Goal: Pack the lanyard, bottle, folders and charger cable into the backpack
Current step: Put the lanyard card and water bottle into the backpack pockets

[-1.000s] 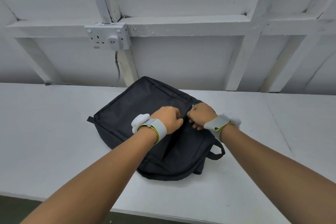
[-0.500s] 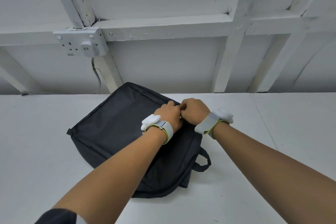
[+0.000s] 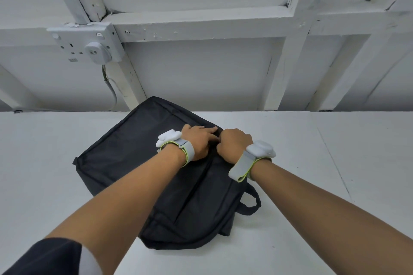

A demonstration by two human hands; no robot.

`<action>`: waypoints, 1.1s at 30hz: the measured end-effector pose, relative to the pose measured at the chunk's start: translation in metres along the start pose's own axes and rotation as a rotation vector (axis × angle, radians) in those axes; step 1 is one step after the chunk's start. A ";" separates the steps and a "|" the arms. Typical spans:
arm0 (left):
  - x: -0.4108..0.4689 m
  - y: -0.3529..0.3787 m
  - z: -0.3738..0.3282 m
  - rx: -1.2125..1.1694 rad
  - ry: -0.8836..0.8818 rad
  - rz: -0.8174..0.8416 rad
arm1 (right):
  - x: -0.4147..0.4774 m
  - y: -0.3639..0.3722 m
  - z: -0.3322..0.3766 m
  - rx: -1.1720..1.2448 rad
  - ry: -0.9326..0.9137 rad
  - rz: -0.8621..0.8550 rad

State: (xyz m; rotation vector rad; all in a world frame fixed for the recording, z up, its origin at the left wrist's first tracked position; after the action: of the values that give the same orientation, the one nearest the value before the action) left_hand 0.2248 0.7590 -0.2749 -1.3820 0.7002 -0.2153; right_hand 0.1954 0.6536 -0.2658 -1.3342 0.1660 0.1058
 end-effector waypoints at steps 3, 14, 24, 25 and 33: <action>-0.002 0.010 0.008 0.020 0.008 0.017 | -0.004 -0.003 -0.003 -0.011 0.020 -0.027; 0.003 0.025 0.014 0.047 -0.045 -0.002 | -0.059 0.013 0.030 -0.062 -0.238 -0.058; -0.047 0.035 0.033 -0.167 -0.174 -0.037 | -0.074 0.016 0.029 -0.068 -0.197 -0.041; -0.047 0.037 0.034 -0.163 -0.174 -0.036 | -0.082 0.018 0.038 -0.087 -0.212 -0.027; -0.041 0.044 0.033 -0.111 -0.205 -0.052 | -0.159 0.055 0.098 -0.050 -0.474 0.167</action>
State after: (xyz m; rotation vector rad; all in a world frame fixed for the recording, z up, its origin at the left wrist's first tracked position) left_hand 0.2006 0.8168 -0.3019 -1.5057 0.5119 -0.0747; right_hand 0.0355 0.7647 -0.2674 -1.3080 -0.1284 0.5639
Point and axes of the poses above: each hand's wrist, its own x-axis towards the middle knuckle, its own y-axis out of the palm, z = x × y, the point moved 5 cm from there along x, towards the middle knuckle, and after that the axes turned 1 degree about -y, right-handed, at the moved point
